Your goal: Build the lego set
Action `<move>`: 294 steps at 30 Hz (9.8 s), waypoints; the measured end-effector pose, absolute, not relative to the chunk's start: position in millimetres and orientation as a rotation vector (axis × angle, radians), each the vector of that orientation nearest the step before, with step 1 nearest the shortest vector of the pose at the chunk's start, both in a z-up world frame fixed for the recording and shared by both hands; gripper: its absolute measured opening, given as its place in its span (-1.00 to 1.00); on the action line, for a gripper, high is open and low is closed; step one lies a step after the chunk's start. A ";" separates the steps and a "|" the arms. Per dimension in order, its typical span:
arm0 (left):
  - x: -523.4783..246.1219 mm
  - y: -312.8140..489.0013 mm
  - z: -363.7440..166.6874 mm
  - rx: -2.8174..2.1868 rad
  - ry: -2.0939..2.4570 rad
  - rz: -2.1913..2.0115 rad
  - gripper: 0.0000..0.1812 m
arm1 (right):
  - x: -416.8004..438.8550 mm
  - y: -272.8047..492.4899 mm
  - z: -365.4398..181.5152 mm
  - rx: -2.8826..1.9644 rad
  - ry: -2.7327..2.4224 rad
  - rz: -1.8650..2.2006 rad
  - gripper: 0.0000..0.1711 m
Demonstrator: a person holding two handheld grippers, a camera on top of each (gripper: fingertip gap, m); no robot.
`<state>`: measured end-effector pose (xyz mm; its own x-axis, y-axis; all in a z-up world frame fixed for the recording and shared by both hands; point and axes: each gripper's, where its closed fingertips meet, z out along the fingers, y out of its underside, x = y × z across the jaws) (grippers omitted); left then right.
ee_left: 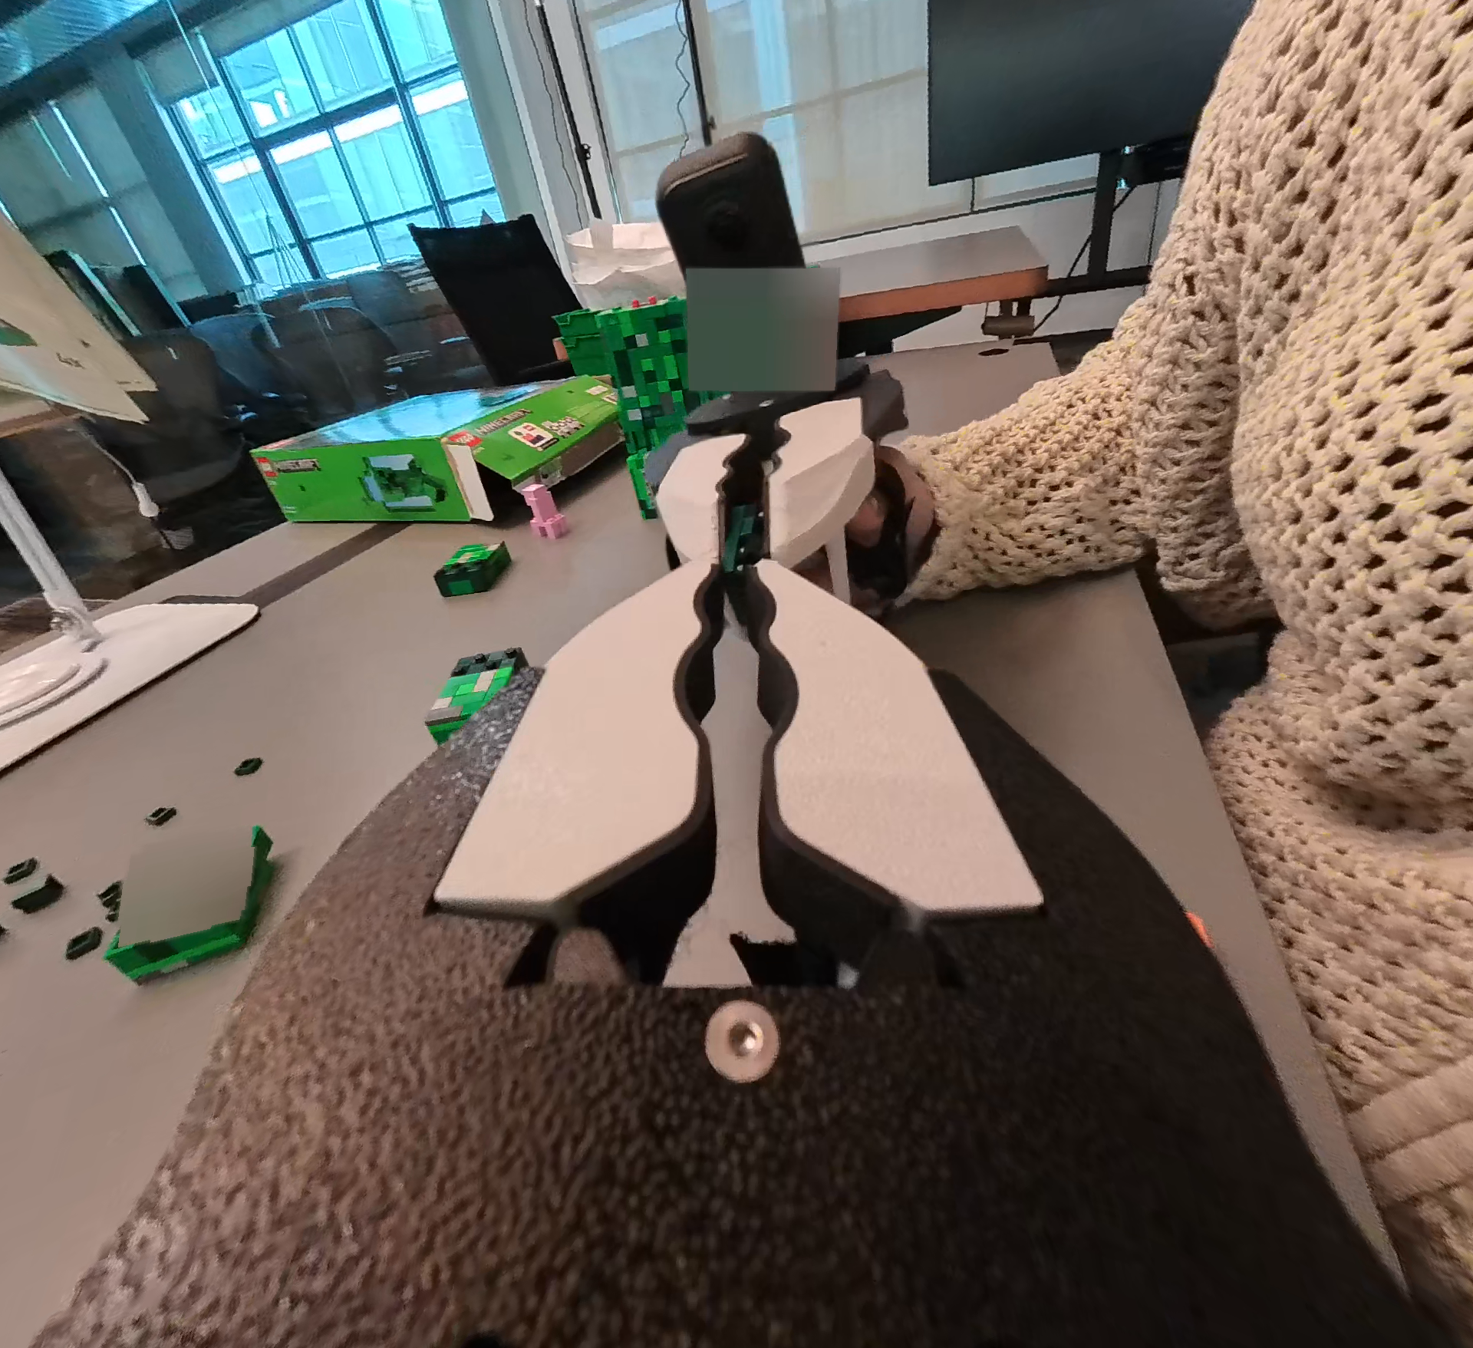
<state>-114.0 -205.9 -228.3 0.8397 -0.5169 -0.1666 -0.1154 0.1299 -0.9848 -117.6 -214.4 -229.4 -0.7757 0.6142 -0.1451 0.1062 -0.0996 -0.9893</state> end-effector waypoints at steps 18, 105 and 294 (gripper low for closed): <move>-112.5 -205.9 -238.6 -1.474 0.627 -0.212 -0.95 | -113.5 -214.0 -239.3 -0.917 -2.008 1.886 -0.90; -154.5 -189.6 -254.9 -1.637 0.437 -0.090 -0.82 | -136.5 -172.5 -241.3 -0.865 -1.710 1.651 -0.50; -271.6 -221.3 -269.8 -1.806 0.075 0.356 -0.82 | -329.4 -63.5 -333.2 -2.027 -2.415 0.437 -0.80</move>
<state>-271.6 -221.3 -269.8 0.9507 0.1354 -0.2791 -0.2364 -0.2662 -0.9345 -329.4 -63.5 -333.2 -0.1886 0.9602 -0.2059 0.9715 0.1518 -0.1820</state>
